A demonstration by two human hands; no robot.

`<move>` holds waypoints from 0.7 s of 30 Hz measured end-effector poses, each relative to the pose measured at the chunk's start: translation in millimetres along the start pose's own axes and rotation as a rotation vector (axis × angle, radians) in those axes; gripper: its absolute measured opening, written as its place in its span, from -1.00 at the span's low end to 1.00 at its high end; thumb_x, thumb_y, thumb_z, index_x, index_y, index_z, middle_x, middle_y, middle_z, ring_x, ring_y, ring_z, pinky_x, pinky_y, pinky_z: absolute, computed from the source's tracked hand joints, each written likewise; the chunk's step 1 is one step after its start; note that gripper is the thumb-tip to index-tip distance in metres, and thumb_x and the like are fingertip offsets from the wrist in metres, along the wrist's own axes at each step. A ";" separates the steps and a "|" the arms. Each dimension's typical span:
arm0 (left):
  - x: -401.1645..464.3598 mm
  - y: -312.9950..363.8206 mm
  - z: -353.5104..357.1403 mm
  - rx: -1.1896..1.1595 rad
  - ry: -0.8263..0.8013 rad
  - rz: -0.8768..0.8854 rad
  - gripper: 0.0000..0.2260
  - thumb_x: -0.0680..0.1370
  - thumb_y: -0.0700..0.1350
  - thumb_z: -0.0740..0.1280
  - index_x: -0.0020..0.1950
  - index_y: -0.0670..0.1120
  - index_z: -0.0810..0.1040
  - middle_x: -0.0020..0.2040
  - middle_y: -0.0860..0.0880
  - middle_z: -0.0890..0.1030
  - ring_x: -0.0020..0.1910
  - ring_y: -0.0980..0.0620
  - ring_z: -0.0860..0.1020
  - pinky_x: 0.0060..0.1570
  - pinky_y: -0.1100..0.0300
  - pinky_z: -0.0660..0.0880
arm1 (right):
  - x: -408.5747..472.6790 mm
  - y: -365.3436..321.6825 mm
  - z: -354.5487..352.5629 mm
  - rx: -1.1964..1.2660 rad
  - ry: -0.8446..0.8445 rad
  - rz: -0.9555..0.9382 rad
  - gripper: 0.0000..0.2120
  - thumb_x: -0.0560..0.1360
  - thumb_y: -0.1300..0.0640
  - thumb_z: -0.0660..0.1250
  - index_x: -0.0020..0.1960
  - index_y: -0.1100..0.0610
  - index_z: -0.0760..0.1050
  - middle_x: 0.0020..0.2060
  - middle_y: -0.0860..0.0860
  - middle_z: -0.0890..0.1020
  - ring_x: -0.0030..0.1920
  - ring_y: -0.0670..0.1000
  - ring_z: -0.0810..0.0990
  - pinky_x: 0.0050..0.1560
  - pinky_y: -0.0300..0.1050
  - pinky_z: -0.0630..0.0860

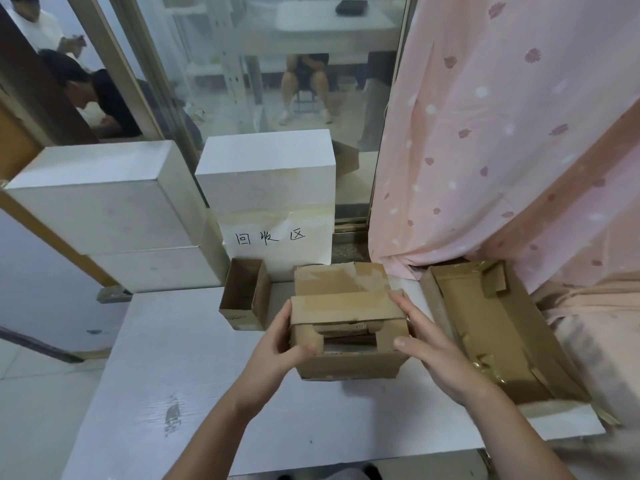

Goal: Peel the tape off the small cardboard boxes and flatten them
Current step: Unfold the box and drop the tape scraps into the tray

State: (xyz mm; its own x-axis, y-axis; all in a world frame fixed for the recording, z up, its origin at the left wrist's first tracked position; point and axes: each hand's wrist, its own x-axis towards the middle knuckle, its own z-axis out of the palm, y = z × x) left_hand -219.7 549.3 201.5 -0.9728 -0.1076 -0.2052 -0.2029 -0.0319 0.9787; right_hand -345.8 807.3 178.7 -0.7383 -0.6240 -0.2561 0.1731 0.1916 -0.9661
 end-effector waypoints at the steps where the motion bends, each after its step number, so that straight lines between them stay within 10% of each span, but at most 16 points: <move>1: -0.3 1.1 -4.8 0.017 -0.055 -0.013 -0.41 0.54 -0.13 0.42 0.42 0.42 0.38 0.36 0.30 0.56 0.36 0.25 0.51 0.22 0.30 0.50 | -1.8 -0.3 -2.5 -0.022 -0.034 0.006 -0.15 0.34 -0.11 0.50 0.55 -0.33 0.21 0.55 -0.43 0.10 0.53 -0.38 0.06 0.53 -0.17 0.09; 8: 6.4 -3.8 -29.6 0.216 -0.216 -0.140 0.22 0.37 -0.23 0.67 0.59 0.33 -0.20 0.41 0.43 0.45 0.46 0.29 0.40 0.36 0.18 0.49 | -11.3 -16.3 -3.7 -0.253 -0.139 0.111 0.26 0.26 0.17 0.68 0.57 -0.42 -0.11 0.52 -0.49 -0.23 0.52 -0.32 0.09 0.14 -0.31 0.54; 12: 13.4 -9.9 -24.5 0.347 -0.069 -0.134 0.32 0.26 -0.16 0.73 0.59 0.38 -0.21 0.26 0.45 0.53 0.34 0.26 0.51 0.21 0.19 0.58 | -6.5 -16.5 4.6 -0.418 -0.044 0.022 0.31 0.25 0.13 0.71 0.59 -0.30 -0.19 0.57 -0.33 -0.23 0.33 -0.66 -0.07 0.23 -0.66 0.15; 16: 14.2 -17.9 -22.8 0.390 0.000 -0.059 0.31 0.22 -0.02 0.75 0.64 0.38 -0.15 0.30 0.49 0.48 0.34 0.31 0.48 0.30 0.16 0.54 | -6.7 -14.2 5.8 -0.402 0.011 -0.018 0.29 0.23 0.08 0.72 0.53 -0.47 -0.15 0.59 -0.38 -0.06 0.53 -0.39 0.02 0.54 -0.23 0.20; 21: 9.4 -17.9 -21.2 0.302 0.078 0.035 0.12 0.24 -0.07 0.73 0.54 0.43 0.09 0.34 0.43 0.52 0.35 0.29 0.50 0.22 0.34 0.50 | -7.0 -13.2 6.2 -0.219 0.051 -0.073 0.22 0.27 0.32 0.65 0.59 -0.35 -0.02 0.45 -0.23 0.44 0.44 -0.14 0.42 0.36 -0.09 0.44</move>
State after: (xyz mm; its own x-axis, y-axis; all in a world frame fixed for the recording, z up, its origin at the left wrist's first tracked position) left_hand -222.8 527.8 181.8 -0.9707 -0.1797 -0.1596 -0.2044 0.2685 0.9413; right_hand -338.8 804.4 193.0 -0.7763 -0.6046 -0.1785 -0.0237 0.3109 -0.9501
